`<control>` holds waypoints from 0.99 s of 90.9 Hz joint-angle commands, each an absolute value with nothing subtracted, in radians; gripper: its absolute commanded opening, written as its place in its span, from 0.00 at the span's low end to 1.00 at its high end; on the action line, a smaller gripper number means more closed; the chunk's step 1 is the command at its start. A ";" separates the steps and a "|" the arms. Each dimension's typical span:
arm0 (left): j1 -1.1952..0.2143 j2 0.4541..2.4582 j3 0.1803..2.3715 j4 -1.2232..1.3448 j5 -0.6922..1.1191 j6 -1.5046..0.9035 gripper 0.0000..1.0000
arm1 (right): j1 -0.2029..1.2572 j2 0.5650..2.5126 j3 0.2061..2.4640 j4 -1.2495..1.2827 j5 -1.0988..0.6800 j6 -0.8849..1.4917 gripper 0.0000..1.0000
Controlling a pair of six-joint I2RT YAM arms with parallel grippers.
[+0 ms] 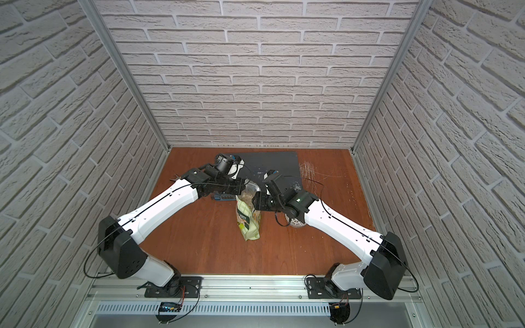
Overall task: Pour the oats into the breakfast bowl
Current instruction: Adjust the oats bag at the center of the board, then pick up the oats bag from the center of the board.
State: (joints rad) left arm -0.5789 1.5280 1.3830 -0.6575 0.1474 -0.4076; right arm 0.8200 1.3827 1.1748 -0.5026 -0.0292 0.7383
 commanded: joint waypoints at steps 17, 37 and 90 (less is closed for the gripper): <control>-0.572 1.446 1.344 -0.669 0.085 -0.421 0.00 | 0.824 1.447 1.315 -0.736 0.074 0.607 0.04; -0.571 1.365 1.305 -0.759 0.054 -0.450 0.00 | 0.790 1.523 1.430 -0.790 0.201 0.404 0.03; -0.576 1.305 1.216 -0.757 0.077 -0.567 0.00 | 0.808 1.038 0.723 -0.031 -0.195 0.247 1.00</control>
